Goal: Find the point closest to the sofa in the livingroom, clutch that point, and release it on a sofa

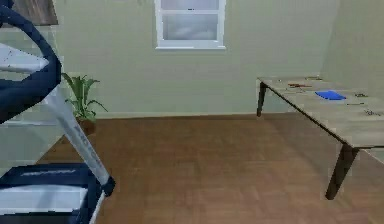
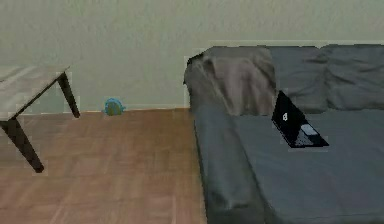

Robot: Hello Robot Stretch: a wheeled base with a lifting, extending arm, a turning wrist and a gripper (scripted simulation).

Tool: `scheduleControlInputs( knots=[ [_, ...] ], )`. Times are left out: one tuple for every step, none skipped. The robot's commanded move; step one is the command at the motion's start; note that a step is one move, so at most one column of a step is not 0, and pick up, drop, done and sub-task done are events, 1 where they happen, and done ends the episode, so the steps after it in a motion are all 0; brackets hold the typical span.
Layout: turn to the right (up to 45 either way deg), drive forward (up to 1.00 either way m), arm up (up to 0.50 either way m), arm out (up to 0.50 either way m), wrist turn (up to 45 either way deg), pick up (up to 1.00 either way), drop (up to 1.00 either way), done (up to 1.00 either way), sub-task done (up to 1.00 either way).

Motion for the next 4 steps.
scheduleControlInputs(
  knots=[
    [15.0,0.0,0.0,0.0,0.0,0.0,0.0,0.0,0.0],
    [0.0,1.0,0.0,0.0,0.0,0.0,0.0,0.0,0.0],
    [3.0,0.0,0.0,0.0,0.0,0.0,0.0,0.0,0.0],
    [0.0,1.0,0.0,0.0,0.0,0.0,0.0,0.0,0.0]
  ],
)
